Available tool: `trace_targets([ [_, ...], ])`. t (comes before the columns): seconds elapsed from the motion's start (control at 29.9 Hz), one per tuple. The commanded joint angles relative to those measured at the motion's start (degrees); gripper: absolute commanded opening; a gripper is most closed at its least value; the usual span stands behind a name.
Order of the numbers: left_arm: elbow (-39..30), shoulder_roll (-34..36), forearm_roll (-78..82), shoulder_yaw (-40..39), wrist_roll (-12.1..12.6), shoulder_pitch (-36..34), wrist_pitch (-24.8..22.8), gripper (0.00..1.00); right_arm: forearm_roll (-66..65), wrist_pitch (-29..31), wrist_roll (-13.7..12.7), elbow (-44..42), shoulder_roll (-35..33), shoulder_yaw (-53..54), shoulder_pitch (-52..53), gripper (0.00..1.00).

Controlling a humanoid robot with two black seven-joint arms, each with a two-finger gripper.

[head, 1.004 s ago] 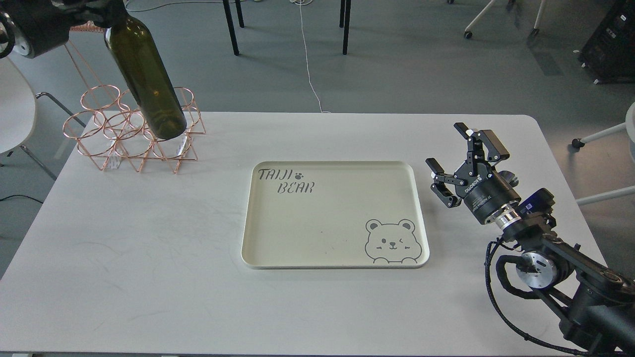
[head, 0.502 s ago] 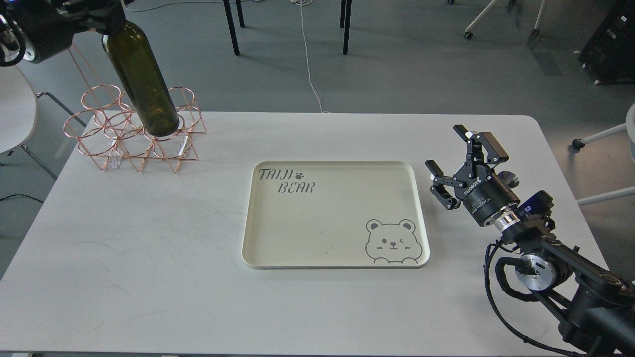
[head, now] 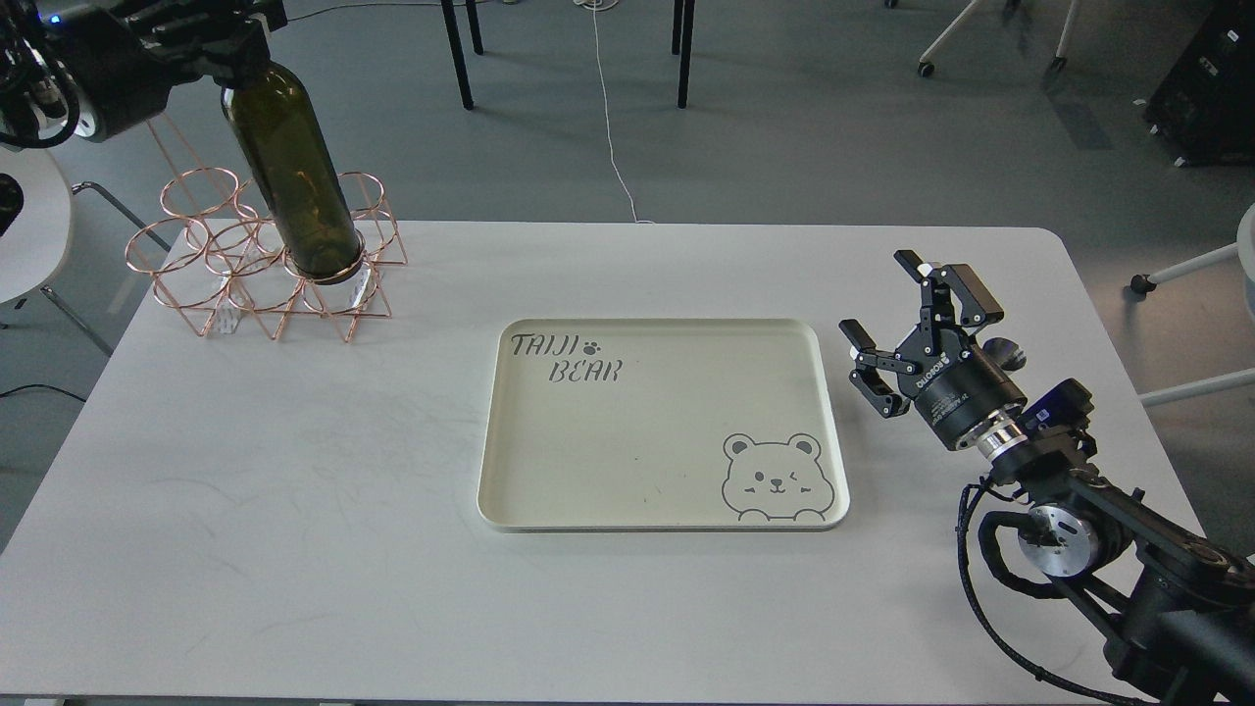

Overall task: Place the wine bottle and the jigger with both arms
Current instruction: 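Lower the bottle into a slot of the copper wire rack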

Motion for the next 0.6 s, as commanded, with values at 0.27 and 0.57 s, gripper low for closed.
trace_targets([
  [0.27,0.0,-1.8,-0.2,1.9,0.0,2.5,2.6,0.19,0.0,0.0,0.0,0.1,0.0,0.0,-0.5,0.98],
  [0.57,2.2,-3.4,-0.2,1.9,0.0,4.7,3.7,0.19,0.0,0.0,0.0,0.1,0.0,0.0,-0.9,0.98],
])
